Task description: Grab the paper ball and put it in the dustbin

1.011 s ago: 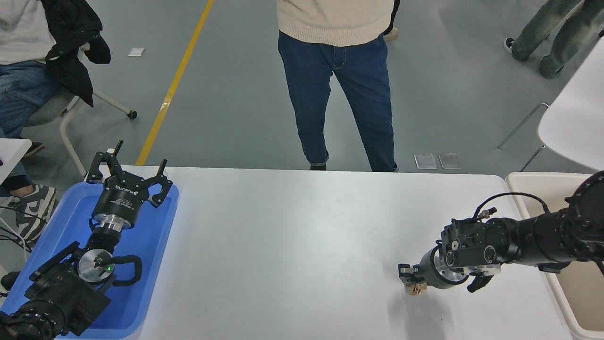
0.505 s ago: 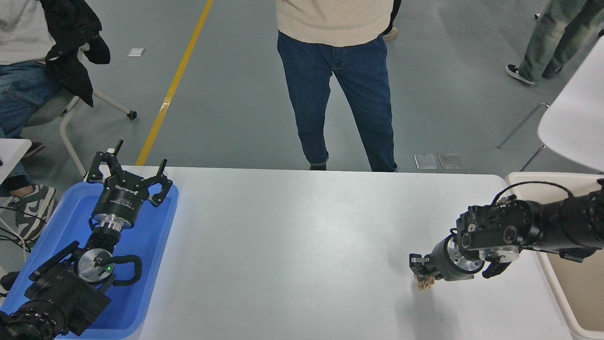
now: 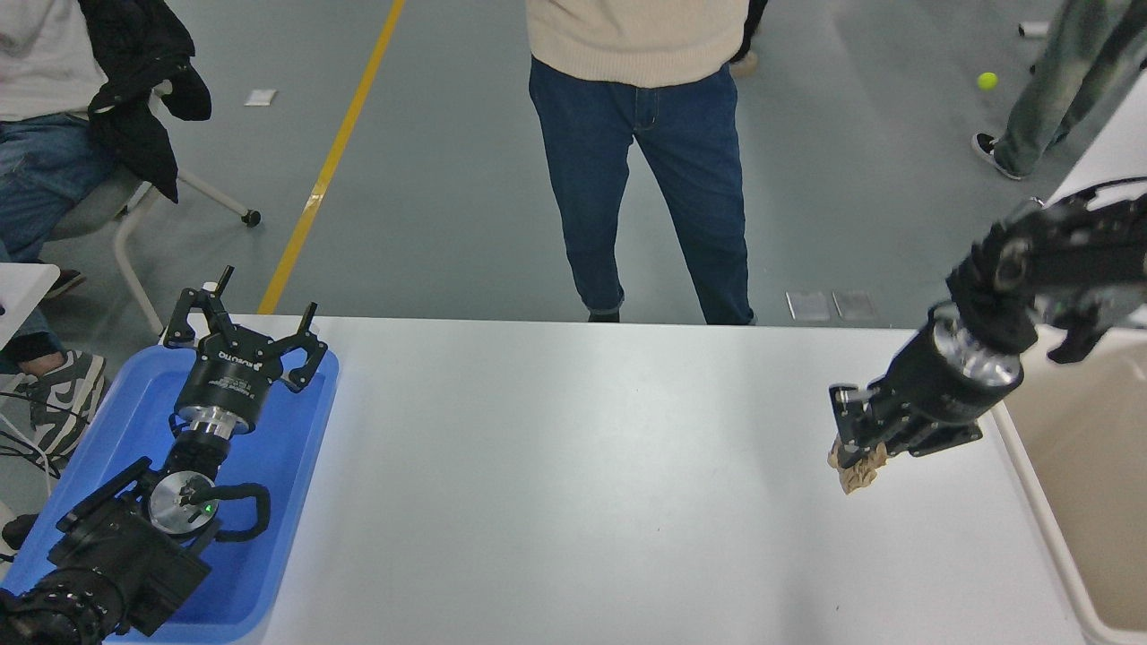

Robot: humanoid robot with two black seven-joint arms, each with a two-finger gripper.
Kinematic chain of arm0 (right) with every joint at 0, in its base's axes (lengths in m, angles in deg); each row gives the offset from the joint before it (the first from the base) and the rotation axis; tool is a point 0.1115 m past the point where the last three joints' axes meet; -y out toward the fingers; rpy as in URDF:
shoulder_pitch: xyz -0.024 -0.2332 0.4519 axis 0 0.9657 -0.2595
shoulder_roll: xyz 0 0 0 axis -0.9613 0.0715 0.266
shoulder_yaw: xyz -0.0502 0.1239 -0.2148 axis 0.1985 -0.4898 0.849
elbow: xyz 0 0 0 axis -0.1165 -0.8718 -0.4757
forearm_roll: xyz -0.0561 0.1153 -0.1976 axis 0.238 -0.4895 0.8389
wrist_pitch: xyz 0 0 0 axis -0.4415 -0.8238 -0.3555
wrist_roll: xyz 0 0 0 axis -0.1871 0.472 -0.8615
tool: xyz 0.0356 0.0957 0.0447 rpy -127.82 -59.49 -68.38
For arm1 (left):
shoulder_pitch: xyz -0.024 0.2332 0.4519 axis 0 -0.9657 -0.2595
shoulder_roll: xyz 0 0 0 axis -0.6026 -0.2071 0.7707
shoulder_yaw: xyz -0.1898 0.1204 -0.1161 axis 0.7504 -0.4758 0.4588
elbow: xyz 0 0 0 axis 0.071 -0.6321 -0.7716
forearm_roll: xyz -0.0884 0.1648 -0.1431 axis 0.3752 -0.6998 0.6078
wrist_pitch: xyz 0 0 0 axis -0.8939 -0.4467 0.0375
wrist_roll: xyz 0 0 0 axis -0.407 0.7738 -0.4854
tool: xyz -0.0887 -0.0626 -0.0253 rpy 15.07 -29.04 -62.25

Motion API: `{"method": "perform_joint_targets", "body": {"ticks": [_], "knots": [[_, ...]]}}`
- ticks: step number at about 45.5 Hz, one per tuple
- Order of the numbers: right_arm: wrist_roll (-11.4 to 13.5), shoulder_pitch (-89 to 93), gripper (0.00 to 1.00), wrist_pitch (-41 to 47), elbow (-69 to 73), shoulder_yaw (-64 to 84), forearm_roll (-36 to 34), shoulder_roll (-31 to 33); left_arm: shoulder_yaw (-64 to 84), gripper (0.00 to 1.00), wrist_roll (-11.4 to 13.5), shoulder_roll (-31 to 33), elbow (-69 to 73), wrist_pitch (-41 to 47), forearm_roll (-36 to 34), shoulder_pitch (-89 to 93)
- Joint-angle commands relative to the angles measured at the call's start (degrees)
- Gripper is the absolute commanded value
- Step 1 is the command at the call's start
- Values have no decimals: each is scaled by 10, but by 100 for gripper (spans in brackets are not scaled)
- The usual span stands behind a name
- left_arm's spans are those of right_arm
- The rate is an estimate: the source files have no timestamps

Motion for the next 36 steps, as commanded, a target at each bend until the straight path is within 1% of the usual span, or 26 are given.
{"method": "perform_joint_targets", "body": {"ticks": [1,11,26,36], "knots": [[0,-148,0,31,12,63,-43,0,0,100,0,0,0,0,0,0],[0,-189,0,31,13,85,-47,-3,0,100,0,0,0,0,0,0],[0,-201,0,31,13,118,-46,-2,0,100,0,0,0,0,0,0],[0,-201,0,31,-10,232,-61,8,0,100,0,0,0,0,0,0]]}}
